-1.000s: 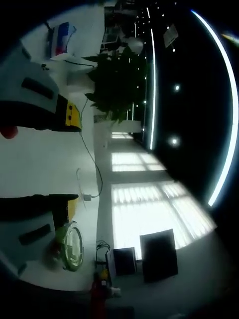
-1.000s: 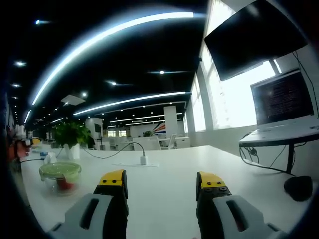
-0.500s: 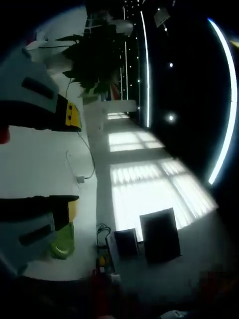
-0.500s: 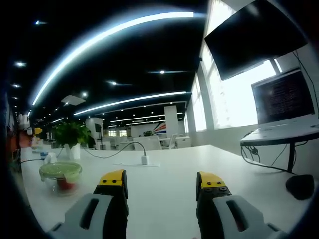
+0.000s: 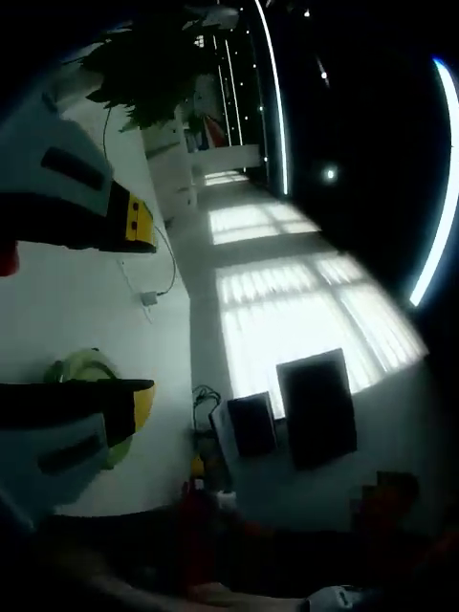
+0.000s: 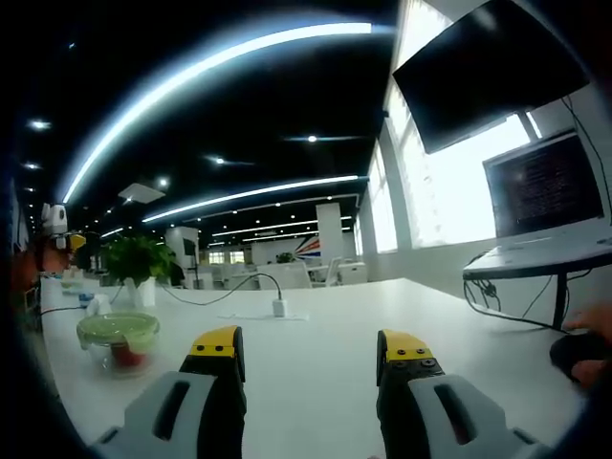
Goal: Open container latches remove lid place lid upside down on tabletop take tomato from container place on tabletop
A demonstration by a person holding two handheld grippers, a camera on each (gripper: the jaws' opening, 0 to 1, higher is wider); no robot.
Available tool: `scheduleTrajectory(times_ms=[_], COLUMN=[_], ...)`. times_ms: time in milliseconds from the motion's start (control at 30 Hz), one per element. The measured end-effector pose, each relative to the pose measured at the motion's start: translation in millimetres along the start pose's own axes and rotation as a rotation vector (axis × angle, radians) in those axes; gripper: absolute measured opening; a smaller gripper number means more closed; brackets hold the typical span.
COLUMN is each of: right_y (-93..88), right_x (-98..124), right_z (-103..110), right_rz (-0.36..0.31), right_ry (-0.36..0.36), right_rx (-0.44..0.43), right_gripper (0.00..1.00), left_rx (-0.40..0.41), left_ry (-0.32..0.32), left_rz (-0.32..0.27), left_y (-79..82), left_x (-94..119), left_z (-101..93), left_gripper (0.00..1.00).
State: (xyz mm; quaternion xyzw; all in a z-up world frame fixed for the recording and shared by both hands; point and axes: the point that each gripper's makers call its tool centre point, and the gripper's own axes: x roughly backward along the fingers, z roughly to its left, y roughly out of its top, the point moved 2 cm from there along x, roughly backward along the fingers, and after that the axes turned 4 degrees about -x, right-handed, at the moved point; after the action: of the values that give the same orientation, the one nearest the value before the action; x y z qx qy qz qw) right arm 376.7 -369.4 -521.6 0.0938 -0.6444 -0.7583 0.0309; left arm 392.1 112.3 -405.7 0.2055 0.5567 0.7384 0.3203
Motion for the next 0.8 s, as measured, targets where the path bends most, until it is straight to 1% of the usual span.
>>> scheduleTrajectory(times_ms=[133,233,333,433,500,533,600,733,800], right_y=[0.4,-1.1,-3.7,-4.9,-5.2,-5.1,-5.4,-7.2,-7.9], right_x=[1,2,3,3,3,4,4,5,6], right_z=[1,1,1,0,0,0,0,-1,-2], right_rz=[-0.002,-0.001,0.002,0.004,0.005,0.005,0.006,0.010,0.009], right_ry=[0.002,0.002,0.002,0.001,0.000,0.000,0.000,-0.004,-0.010], right_rx=[0.000,-0.002,-0.003,-0.005,-0.005,-0.004,-0.005,-0.002,-0.006], right_gripper=[0.51,0.51,0.51,0.51,0.51,0.51,0.51,0.51,0.50], left_rx=[-0.031,-0.020,-0.028,-0.035,-0.036,-0.035,-0.062,-0.066,-0.085], left_ry=[-0.067,-0.128,-0.187,-0.265,-0.319,-0.375,-0.399,-0.445,-0.471], left_rz=[0.026,0.039,0.055,0.079,0.108,0.130,0.146,0.173,0.190], left_y=[2.5,3.3,2.2,-3.1,-9.3,-13.6,-17.0,-21.3,-24.1], left_x=[-15,-24,-32,-40,-44,-45,-48,-58,-63], left_z=[-14.8,-25.5,-36.0,-47.1,-53.7,-61.5,-65.4,-74.1,-78.1], left_gripper=[0.47,0.47,0.47,0.47,0.47,0.47,0.48,0.47,0.47])
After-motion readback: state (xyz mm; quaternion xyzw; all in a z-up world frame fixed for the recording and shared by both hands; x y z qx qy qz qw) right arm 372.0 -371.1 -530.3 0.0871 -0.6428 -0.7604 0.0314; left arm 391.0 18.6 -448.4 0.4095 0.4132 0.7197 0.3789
